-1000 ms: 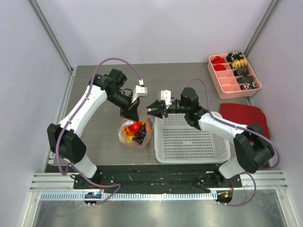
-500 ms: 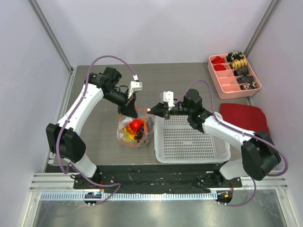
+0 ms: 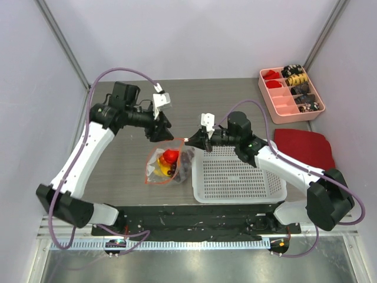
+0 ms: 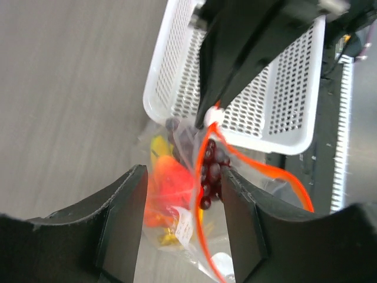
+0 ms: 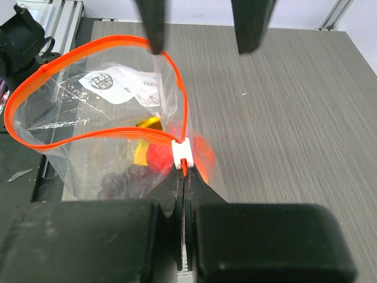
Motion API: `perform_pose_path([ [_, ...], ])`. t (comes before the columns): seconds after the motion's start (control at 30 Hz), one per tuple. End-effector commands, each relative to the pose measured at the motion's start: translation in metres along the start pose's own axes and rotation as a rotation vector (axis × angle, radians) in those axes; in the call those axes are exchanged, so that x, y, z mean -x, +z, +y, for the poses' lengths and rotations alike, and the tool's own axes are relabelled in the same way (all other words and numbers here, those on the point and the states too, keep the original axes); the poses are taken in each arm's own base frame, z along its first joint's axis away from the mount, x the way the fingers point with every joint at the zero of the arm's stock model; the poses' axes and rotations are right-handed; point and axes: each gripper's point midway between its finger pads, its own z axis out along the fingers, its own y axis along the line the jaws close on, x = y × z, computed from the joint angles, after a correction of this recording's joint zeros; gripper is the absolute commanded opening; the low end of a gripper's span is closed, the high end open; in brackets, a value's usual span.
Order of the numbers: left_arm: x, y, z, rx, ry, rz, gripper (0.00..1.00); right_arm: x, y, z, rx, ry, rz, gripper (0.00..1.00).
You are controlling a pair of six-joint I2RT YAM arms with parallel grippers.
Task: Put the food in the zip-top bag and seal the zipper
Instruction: Zip the zipper food storage bag at the center of the board.
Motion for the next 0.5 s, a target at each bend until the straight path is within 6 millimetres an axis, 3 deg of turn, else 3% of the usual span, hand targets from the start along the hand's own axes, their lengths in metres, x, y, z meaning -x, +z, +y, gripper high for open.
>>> perform_pose_path([
  [0.0,0.034,0.002,-0.02,0.095,0.247,-0.064,0.57,0.032,-0.002,-0.006,-0.035,-0.025,-0.035,0.01],
  [0.03,0.026,0.008,-0.017,0.134,0.26,-0.028,0.57,0.032,-0.001,-0.005,-0.03,-0.023,-0.036,0.01],
  [0.23,0.022,0.032,-0.017,0.148,0.287,-0.011,0.56,0.039,-0.001,-0.002,-0.02,-0.049,-0.063,0.01],
  [0.47,0.018,0.045,-0.007,0.155,0.268,0.016,0.52,0.044,-0.001,-0.002,-0.02,-0.076,-0.084,0.01],
])
